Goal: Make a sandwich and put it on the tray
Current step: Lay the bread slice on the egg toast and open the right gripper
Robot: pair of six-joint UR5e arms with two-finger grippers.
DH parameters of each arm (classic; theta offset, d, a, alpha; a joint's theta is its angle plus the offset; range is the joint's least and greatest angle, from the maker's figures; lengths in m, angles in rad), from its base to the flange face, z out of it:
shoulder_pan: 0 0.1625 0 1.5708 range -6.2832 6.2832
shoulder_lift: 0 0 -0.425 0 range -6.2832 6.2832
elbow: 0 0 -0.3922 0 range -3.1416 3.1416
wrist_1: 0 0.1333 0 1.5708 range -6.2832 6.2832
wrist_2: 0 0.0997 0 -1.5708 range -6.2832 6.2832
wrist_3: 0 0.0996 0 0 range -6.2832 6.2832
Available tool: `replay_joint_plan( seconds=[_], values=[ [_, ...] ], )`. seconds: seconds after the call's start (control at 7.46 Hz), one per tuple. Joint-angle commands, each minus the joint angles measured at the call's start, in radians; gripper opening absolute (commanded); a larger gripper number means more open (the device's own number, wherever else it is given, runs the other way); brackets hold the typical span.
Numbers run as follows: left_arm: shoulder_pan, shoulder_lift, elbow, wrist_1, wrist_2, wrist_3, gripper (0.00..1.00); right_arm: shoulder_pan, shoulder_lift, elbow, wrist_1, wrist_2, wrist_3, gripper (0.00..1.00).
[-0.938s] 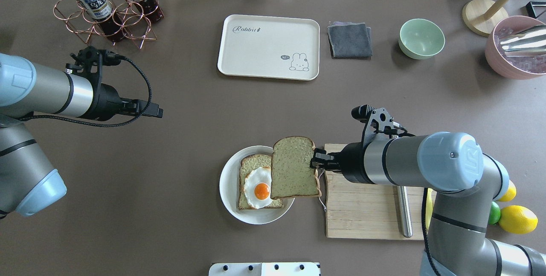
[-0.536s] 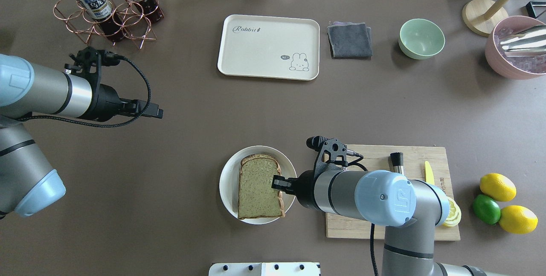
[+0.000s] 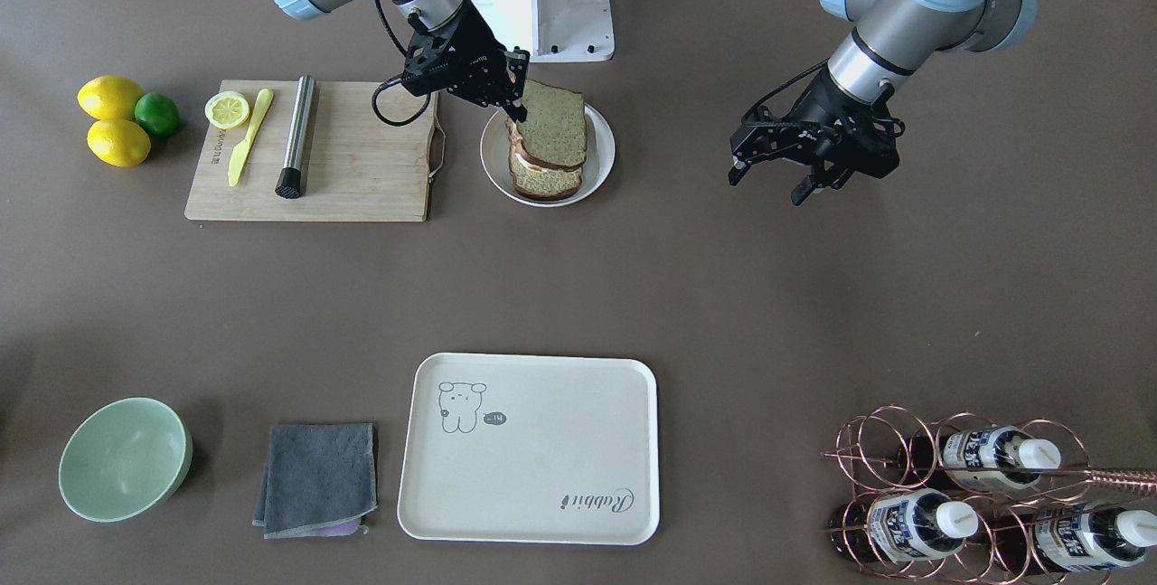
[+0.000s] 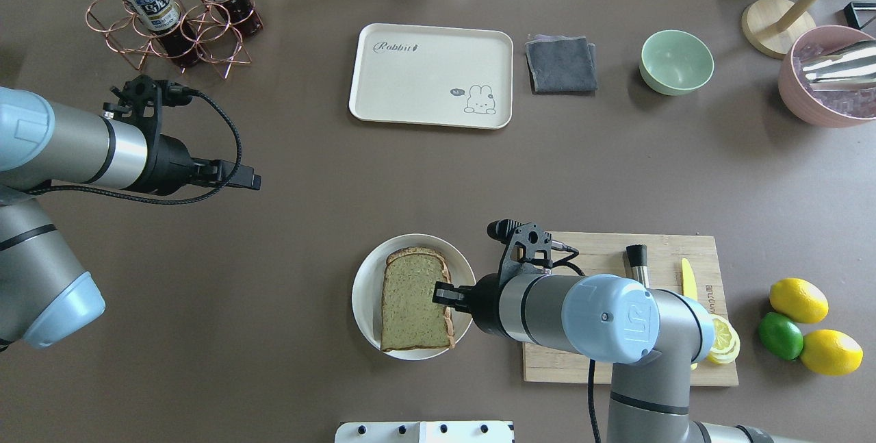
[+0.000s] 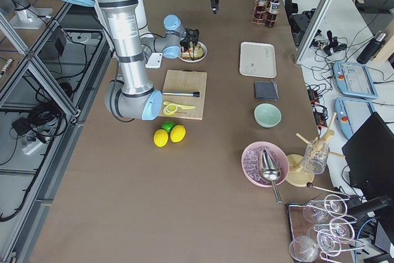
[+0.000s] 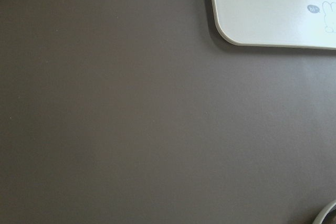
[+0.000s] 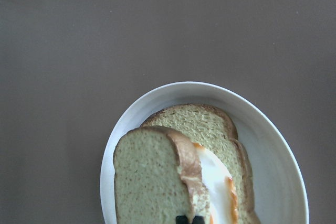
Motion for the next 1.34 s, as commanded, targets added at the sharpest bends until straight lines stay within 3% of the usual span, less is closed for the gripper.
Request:
replay_joint_plan(
  seconds=[0.0,0.8,0.94,1.07,1.21],
  values=[
    [-0.001,0.0,0.0,0.0,0.0,0.0,0.98,0.001,0.012,-0.01,0.0,-0.004,-0.003,0.0],
    [0.0,-0.005,0.006,0.0,0.0,0.0,0.98,0.02,0.008,-0.043,0.003,0.0,-0.045,0.0],
    [0.0,-0.006,0.008,0.0,0.0,0.0,0.98,0.023,0.006,-0.043,0.003,0.0,-0.049,0.47],
    [0.0,-0.006,0.008,0.0,0.0,0.0,0.98,0.026,0.005,-0.04,0.003,-0.002,-0.102,0.99],
    [0.0,-0.006,0.008,0.0,0.0,0.0,0.98,0.029,0.005,-0.035,0.005,-0.002,-0.106,1.0]
  ],
)
